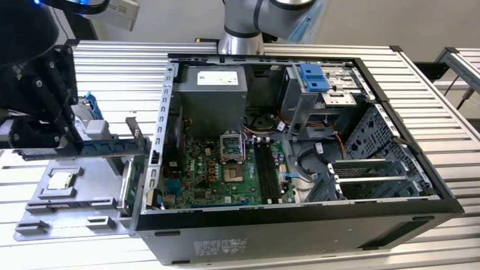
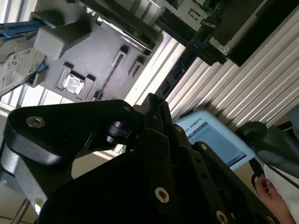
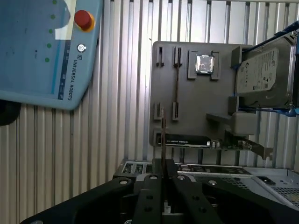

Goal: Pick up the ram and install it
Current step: 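Pick up the ram and move it above insertion slot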

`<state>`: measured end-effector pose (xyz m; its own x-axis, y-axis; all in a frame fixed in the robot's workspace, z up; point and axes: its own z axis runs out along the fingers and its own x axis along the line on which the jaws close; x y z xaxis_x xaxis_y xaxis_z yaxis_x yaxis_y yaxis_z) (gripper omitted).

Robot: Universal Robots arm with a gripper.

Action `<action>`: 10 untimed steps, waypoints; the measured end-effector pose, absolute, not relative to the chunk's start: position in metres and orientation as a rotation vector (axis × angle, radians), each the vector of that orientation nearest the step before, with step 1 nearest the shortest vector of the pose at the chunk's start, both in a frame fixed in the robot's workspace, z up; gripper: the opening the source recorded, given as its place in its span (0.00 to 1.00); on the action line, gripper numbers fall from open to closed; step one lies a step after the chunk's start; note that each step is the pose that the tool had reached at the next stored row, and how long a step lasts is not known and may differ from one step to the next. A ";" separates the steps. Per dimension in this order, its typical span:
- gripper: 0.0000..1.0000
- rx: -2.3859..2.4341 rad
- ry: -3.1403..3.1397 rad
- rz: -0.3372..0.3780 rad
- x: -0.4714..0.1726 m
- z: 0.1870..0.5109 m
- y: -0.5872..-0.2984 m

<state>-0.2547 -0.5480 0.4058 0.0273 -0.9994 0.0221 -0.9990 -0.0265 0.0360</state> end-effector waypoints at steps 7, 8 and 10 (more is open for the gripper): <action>0.00 2.222 -2.163 -0.014 -0.223 0.406 -0.548; 0.00 2.222 -2.163 -0.014 -0.218 0.406 -0.548; 0.00 2.221 -2.163 -0.014 -0.209 0.406 -0.548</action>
<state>-0.2093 -0.5480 0.4058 0.0272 -0.9994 0.0222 -0.9990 -0.0264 0.0360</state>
